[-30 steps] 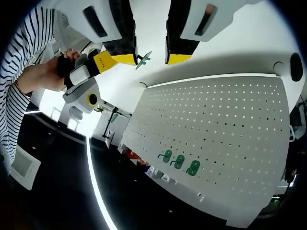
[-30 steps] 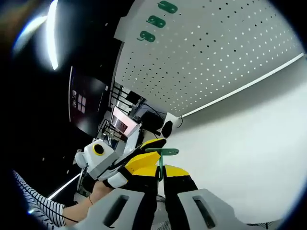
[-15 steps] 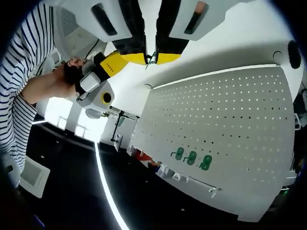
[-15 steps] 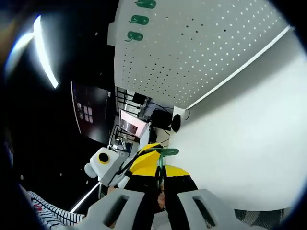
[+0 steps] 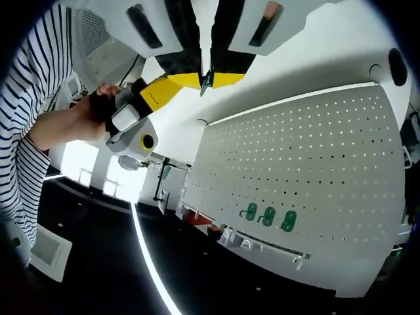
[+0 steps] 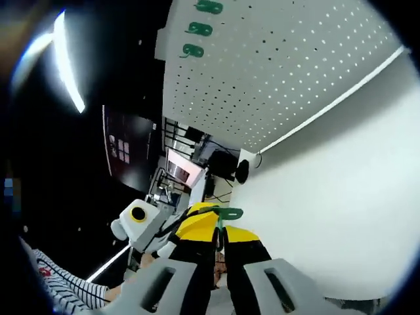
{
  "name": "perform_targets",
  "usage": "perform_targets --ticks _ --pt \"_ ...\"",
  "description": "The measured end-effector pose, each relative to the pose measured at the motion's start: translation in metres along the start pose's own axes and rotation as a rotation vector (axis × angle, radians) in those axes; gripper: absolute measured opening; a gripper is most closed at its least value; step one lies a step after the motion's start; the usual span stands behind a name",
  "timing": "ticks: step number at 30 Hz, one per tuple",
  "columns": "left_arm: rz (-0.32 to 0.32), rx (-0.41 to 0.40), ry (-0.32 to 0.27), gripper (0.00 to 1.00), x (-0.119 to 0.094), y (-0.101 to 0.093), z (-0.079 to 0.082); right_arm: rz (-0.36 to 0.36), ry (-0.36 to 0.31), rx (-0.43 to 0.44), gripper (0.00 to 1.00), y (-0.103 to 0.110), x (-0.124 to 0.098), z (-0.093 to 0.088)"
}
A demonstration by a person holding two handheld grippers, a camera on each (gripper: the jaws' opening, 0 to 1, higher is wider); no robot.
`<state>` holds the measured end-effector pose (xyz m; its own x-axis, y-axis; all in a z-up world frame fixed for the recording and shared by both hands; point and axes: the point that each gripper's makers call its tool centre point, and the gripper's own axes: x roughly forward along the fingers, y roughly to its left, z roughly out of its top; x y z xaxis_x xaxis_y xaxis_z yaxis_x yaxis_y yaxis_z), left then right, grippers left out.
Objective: Insert the hook assembly into the mounting plate slot until the hook locks in place.
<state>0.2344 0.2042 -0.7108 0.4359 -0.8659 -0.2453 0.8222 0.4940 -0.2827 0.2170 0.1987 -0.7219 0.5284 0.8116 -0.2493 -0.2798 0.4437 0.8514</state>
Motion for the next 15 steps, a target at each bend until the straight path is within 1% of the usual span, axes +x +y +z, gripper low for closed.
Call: perform_targets --ticks 1,2,3,4,5,6,7,8,9,10,11,12,13,14,15 --pt "0.006 -0.001 0.000 0.03 0.000 0.001 0.000 -0.002 -0.002 -0.019 0.01 0.000 0.000 0.001" --pt "0.022 -0.009 0.007 0.03 -0.001 0.003 -0.002 -0.009 -0.011 -0.057 0.01 0.001 -0.001 0.004" --pt "0.038 -0.016 0.019 0.03 -0.002 0.006 -0.004 -0.012 -0.021 -0.076 0.02 0.002 -0.002 0.006" --pt "0.049 -0.019 0.021 0.03 -0.004 0.009 -0.006 -0.019 -0.031 -0.124 0.02 0.004 -0.004 0.010" --pt "0.079 -0.048 0.030 0.03 -0.006 0.014 -0.010 -0.030 -0.035 -0.188 0.03 0.004 -0.005 0.013" --pt "0.082 -0.053 0.029 0.03 -0.007 0.016 -0.011 -0.062 -0.048 -0.274 0.04 0.004 -0.007 0.018" --pt "0.071 -0.069 0.026 0.03 -0.008 0.015 -0.012 -0.075 -0.049 -0.345 0.05 0.006 -0.008 0.020" --pt "0.059 -0.127 0.029 0.03 -0.009 0.012 -0.015 -0.082 -0.053 -0.451 0.05 0.010 -0.010 0.023" --pt "0.074 -0.123 0.025 0.03 -0.010 0.017 -0.015 -0.096 -0.054 -0.502 0.07 0.012 -0.010 0.024" --pt "0.090 -0.139 0.032 0.03 -0.012 0.020 -0.018 -0.115 -0.057 -0.562 0.10 0.014 -0.012 0.026" --pt "0.102 -0.160 0.043 0.03 -0.013 0.022 -0.021 -0.109 -0.069 -0.619 0.14 0.019 -0.011 0.028" --pt "0.120 -0.179 0.051 0.03 -0.014 0.025 -0.023 -0.110 -0.066 -0.698 0.18 0.022 -0.012 0.027" --pt "0.130 -0.195 0.058 0.03 -0.015 0.026 -0.025 -0.116 -0.053 -0.749 0.19 0.024 -0.011 0.026" --pt "0.130 -0.202 0.062 0.03 -0.015 0.026 -0.026 -0.131 -0.036 -0.818 0.19 0.025 -0.012 0.023" --pt "0.134 -0.235 0.073 0.03 -0.015 0.026 -0.028 -0.140 -0.043 -0.856 0.19 0.026 -0.011 0.023"
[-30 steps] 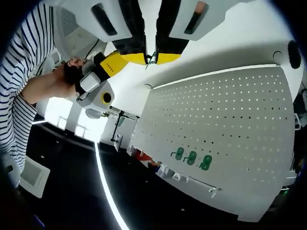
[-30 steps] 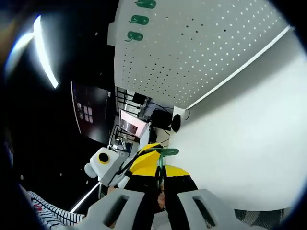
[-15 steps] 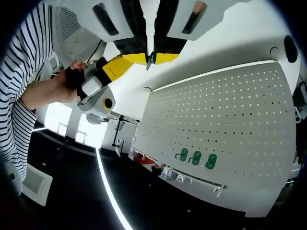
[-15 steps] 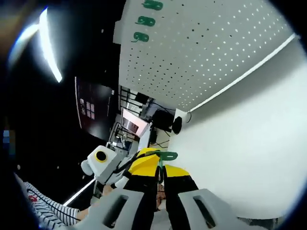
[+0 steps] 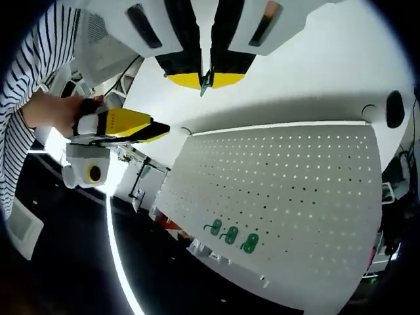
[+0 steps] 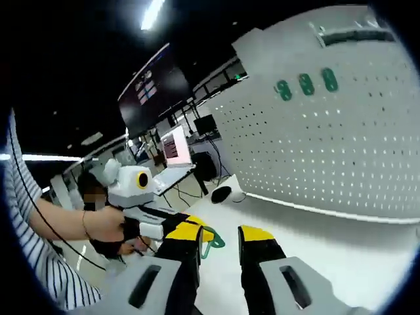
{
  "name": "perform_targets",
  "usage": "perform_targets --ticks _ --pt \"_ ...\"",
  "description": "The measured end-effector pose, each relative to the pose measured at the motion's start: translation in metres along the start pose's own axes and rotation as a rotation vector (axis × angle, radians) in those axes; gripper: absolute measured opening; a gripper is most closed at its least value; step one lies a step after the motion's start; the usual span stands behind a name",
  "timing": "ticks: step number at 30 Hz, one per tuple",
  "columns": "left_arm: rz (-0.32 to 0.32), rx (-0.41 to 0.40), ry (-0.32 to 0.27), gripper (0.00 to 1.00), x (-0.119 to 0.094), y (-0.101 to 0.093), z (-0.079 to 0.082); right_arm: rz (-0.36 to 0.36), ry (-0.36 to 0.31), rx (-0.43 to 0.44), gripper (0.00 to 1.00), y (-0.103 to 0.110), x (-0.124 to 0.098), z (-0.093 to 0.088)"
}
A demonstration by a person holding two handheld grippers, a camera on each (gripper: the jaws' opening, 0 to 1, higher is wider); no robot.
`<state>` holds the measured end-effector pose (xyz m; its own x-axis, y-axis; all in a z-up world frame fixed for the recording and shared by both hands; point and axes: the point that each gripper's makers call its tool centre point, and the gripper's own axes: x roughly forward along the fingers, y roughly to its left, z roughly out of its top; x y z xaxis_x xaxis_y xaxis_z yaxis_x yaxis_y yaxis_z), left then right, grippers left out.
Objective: Insert the hook assembly into the mounting plate slot until the hook locks in place.
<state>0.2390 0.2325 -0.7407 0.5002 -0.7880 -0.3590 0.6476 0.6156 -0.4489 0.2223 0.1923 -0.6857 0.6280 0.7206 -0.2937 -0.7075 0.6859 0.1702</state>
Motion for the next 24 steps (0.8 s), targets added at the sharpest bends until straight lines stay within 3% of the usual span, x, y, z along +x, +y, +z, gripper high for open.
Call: perform_targets --ticks 5,9,12,15,19,20,24 --pt "0.051 -0.040 0.025 0.03 0.000 0.010 -0.004 -0.013 0.015 -0.028 0.29 0.004 0.004 -0.004" --pt "0.063 -0.142 0.003 0.03 -0.002 0.012 -0.001 -0.012 0.050 -0.083 0.30 0.006 0.006 -0.012" --pt "0.036 -0.180 -0.032 0.03 -0.003 0.010 0.004 -0.006 0.051 -0.057 0.32 0.008 0.007 -0.016" --pt "-0.003 -0.300 -0.081 0.02 -0.003 0.002 0.006 0.001 0.065 -0.088 0.32 0.012 0.010 -0.020" --pt "0.032 -0.347 -0.068 0.02 -0.004 0.007 -0.005 0.014 0.111 -0.170 0.32 0.018 0.016 -0.030" --pt "0.064 -0.360 -0.041 0.02 -0.004 0.011 -0.013 0.022 0.119 -0.172 0.31 0.019 0.017 -0.032" --pt "0.052 -0.389 -0.035 0.02 -0.005 0.010 -0.019 0.040 0.146 -0.145 0.27 0.023 0.025 -0.043"
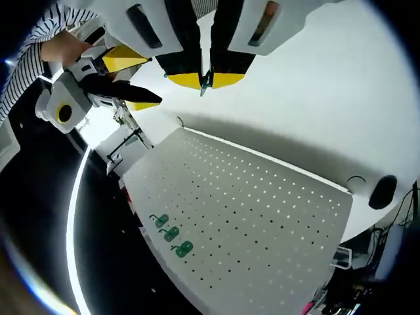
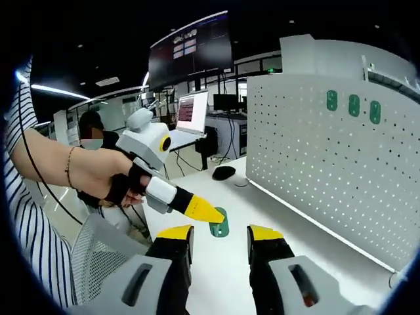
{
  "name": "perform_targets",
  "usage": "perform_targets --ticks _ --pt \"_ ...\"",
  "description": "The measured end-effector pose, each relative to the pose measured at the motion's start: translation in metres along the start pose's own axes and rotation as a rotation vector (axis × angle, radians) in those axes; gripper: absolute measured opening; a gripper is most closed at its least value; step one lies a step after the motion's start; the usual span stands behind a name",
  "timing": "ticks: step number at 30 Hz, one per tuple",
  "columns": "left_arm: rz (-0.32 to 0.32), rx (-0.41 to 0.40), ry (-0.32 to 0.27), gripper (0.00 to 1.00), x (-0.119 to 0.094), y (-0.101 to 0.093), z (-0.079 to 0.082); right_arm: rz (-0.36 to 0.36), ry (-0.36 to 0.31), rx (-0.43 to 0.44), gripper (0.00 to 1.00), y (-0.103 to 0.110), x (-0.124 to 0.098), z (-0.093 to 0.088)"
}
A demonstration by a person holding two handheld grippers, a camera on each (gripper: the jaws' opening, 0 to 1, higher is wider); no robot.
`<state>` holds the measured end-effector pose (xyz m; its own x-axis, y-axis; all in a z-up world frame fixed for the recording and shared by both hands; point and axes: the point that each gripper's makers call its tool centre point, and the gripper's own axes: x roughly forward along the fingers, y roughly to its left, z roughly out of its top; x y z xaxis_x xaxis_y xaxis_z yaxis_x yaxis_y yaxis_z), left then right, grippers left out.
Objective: Insert the hook assembly into the mounting plate slot until the hook locks in place.
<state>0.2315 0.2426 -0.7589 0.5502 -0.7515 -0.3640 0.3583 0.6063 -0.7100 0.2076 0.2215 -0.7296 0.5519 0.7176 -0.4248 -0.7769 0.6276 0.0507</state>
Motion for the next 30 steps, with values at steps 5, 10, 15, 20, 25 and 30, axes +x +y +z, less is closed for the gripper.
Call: perform_targets --ticks 5,10,15,20,25,30 --pt "0.002 -0.031 -0.010 0.02 0.000 0.000 -0.001 -0.010 0.035 -0.059 0.22 0.001 0.010 -0.009" --pt "-0.009 -0.014 0.000 0.02 0.002 -0.005 -0.006 0.000 0.056 -0.078 0.18 0.001 0.018 -0.013" --pt "-0.032 -0.040 -0.016 0.02 0.005 -0.009 -0.003 0.005 0.083 -0.118 0.14 0.003 0.023 -0.019" --pt "-0.033 -0.045 -0.009 0.02 0.006 -0.010 -0.004 -0.002 0.080 -0.128 0.11 0.002 0.022 -0.017" --pt "-0.030 -0.062 -0.001 0.02 0.006 -0.008 -0.006 -0.007 0.084 -0.138 0.09 0.002 0.024 -0.017" --pt "-0.030 -0.078 -0.013 0.02 0.004 -0.006 -0.005 -0.029 0.082 -0.098 0.07 0.001 0.024 -0.015"
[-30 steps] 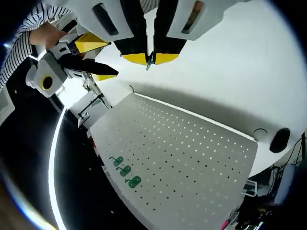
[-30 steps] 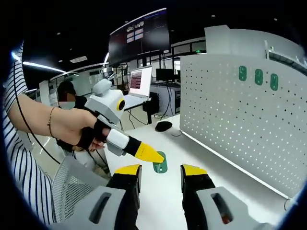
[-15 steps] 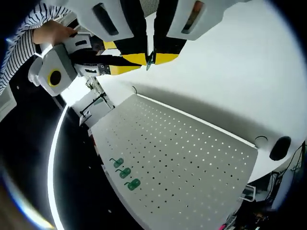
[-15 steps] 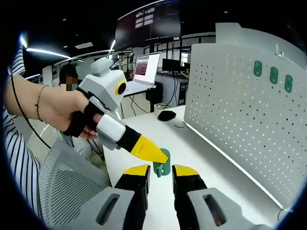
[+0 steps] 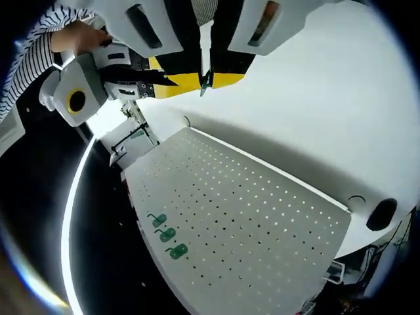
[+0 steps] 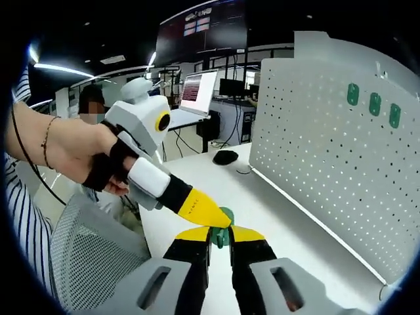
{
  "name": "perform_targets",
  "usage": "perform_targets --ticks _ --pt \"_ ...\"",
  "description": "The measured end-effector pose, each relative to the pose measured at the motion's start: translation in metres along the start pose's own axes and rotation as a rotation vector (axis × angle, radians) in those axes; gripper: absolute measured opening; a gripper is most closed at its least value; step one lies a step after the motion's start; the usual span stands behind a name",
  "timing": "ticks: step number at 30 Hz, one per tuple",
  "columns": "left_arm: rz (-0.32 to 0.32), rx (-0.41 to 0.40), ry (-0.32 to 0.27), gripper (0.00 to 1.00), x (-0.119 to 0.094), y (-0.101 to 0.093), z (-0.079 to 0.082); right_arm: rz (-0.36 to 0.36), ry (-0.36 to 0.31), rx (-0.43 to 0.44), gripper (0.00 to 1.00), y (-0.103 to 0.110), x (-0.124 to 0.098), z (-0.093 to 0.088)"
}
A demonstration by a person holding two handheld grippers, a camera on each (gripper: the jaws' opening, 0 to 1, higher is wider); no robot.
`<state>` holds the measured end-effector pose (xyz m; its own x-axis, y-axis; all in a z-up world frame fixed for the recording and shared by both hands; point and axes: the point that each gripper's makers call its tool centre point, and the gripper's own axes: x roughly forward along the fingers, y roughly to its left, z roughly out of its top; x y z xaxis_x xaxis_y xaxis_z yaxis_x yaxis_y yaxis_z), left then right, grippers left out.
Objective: Insert the hook assembly into the mounting plate slot until the hook locks in place.
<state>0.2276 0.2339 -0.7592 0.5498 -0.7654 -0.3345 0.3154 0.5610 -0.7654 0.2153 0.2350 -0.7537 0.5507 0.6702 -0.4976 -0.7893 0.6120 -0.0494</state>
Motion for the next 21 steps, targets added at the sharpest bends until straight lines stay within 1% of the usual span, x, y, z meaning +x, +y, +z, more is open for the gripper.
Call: perform_targets --ticks 6,11,12,16,19,21 --pt "0.001 -0.002 -0.002 0.02 -0.001 0.000 0.000 -0.015 0.005 -0.025 0.03 -0.002 -0.001 0.000" --pt "-0.002 -0.020 -0.014 0.02 0.000 -0.001 0.001 -0.018 0.002 -0.014 0.01 -0.003 -0.002 0.001" --pt "-0.001 -0.024 -0.016 0.02 0.000 -0.001 0.001 -0.021 0.002 0.005 0.01 -0.003 -0.002 0.001" --pt "-0.009 -0.022 -0.021 0.02 0.000 -0.003 0.003 -0.029 -0.012 -0.004 0.01 -0.004 -0.004 0.004" --pt "-0.016 -0.027 -0.019 0.03 0.000 -0.005 0.004 -0.032 -0.011 0.004 0.01 -0.005 -0.006 0.006" --pt "-0.030 -0.043 -0.043 0.03 0.001 -0.008 0.007 -0.043 -0.031 0.017 0.01 -0.008 -0.009 0.010"
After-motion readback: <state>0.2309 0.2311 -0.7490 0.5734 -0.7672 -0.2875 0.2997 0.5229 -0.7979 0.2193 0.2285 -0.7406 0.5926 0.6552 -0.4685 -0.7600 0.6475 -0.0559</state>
